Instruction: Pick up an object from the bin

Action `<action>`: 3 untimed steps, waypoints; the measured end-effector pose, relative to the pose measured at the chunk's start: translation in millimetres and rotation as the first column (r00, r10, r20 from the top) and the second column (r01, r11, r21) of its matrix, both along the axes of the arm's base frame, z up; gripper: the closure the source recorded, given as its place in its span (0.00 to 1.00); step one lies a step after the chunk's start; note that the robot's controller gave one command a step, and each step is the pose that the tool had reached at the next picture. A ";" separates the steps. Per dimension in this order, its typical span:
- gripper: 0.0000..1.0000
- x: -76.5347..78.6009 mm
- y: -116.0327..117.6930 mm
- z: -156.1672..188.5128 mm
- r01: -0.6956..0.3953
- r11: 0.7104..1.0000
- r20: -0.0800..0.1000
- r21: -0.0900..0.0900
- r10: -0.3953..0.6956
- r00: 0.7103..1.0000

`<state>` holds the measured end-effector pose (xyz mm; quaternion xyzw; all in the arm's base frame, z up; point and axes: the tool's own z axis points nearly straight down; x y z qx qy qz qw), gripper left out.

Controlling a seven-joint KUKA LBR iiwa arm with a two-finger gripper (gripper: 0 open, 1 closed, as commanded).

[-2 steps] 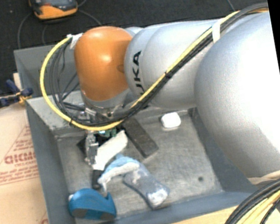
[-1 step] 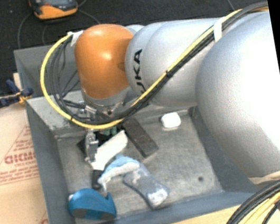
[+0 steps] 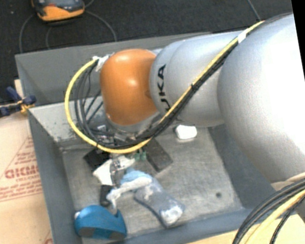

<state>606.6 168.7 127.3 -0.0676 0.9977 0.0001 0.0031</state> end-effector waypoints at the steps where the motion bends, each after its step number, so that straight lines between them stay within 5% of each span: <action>1: 0.00 -49.7 -62.6 9.2 -0.163 0.987 -0.005 -0.002 0.163 0.987; 2: 0.00 2.4 -59.4 3.2 -0.259 0.966 -0.001 -0.002 0.259 0.966; 3: 0.00 -5.6 -60.4 -28.9 -0.437 0.900 0.020 -0.007 0.437 0.899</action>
Offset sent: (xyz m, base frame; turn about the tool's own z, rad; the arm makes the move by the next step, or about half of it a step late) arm 0.0089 -0.0573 -0.0009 -0.2715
